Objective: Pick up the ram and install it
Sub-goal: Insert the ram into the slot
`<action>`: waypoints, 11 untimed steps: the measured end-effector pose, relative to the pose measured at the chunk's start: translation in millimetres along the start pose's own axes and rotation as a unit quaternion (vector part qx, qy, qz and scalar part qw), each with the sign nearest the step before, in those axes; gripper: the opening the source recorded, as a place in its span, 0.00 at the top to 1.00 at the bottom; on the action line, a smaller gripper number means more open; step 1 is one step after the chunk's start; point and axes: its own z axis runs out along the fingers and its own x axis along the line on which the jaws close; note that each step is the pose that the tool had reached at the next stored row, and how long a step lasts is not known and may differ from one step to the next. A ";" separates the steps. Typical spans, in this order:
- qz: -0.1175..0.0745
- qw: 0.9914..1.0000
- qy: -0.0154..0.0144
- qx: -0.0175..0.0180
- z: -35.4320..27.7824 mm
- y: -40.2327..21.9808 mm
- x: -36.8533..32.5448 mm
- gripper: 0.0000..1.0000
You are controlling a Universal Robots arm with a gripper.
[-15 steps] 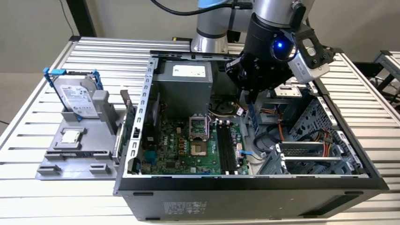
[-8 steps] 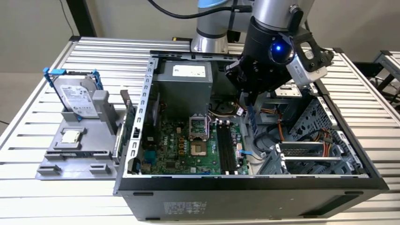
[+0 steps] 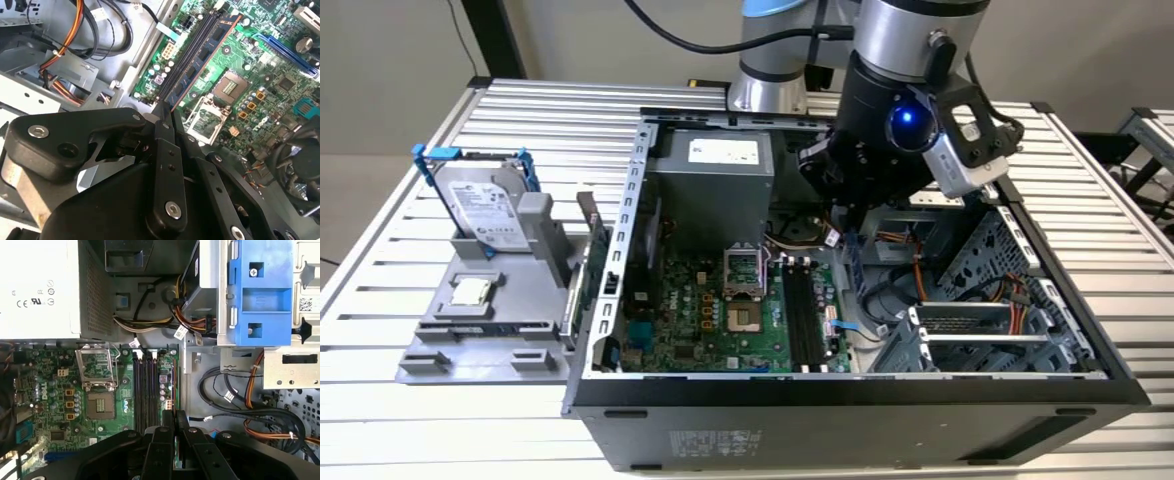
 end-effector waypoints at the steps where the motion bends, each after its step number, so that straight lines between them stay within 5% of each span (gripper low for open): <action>1: 0.000 1.000 0.000 0.000 1.6 0.0 0.1 1.00; 11: 0.000 1.000 0.000 0.000 20.5 -0.3 1.6 1.00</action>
